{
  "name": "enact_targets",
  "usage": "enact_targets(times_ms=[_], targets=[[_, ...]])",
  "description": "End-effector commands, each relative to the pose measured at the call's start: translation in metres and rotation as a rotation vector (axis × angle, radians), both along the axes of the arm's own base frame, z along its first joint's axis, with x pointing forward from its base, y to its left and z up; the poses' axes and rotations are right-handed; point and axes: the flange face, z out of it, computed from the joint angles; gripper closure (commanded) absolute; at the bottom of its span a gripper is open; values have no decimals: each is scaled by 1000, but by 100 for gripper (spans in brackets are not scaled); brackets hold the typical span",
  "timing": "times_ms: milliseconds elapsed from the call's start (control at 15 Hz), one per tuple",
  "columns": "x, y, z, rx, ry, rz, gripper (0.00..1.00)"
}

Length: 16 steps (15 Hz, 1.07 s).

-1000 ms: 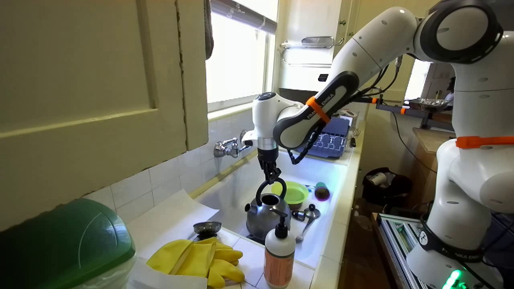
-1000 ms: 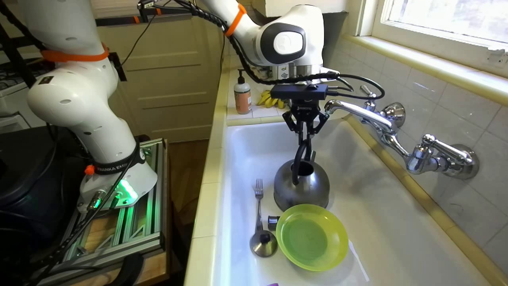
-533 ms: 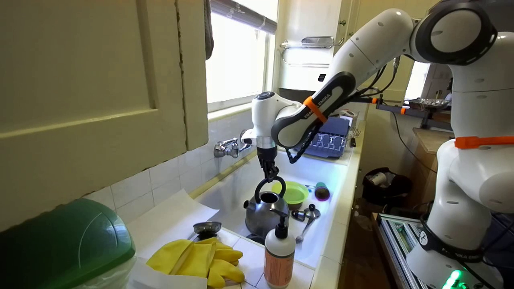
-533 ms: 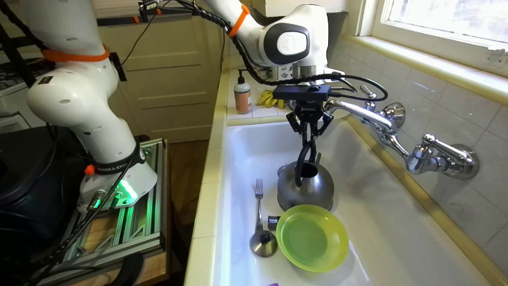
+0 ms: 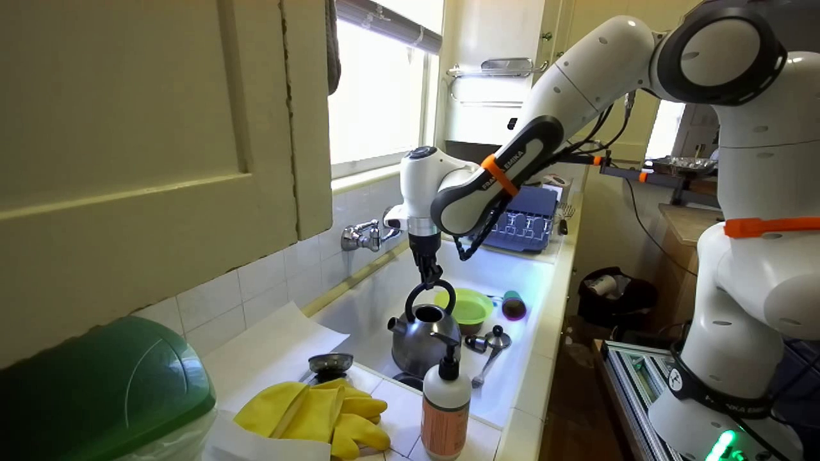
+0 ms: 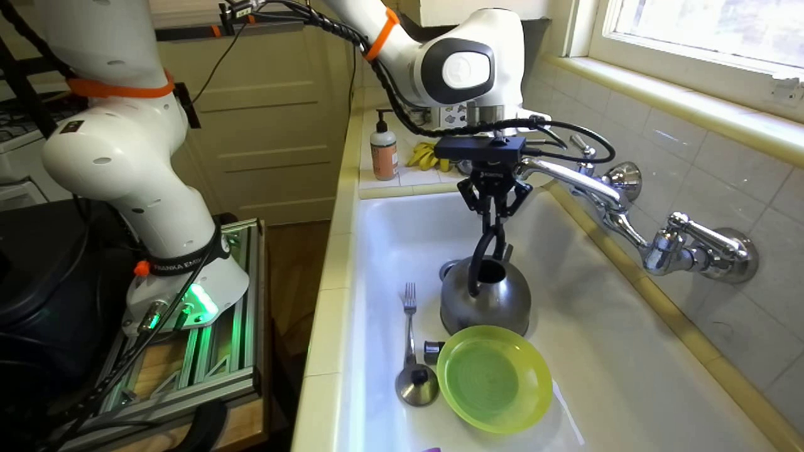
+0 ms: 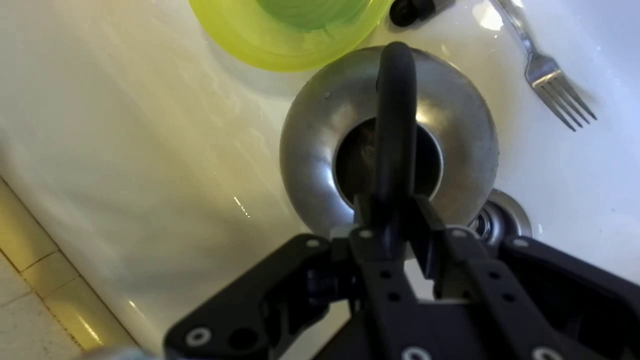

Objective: Move the faucet head to the left and put the kettle under the faucet head

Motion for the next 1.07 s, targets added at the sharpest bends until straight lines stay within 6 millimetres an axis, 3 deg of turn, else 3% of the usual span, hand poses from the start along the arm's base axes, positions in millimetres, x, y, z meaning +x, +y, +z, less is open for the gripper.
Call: enact_targets(times_ms=[0, 200, 333, 467, 933, 1000], targets=[[5, -9, 0, -32, -33, -14, 95], [5, -7, 0, -30, -25, -7, 95], [4, -4, -1, -24, -10, 3, 53], [5, -4, 1, -33, -13, 12, 50], [7, 15, 2, -12, -17, 74, 0], [7, 22, 2, 13, -12, 92, 0]])
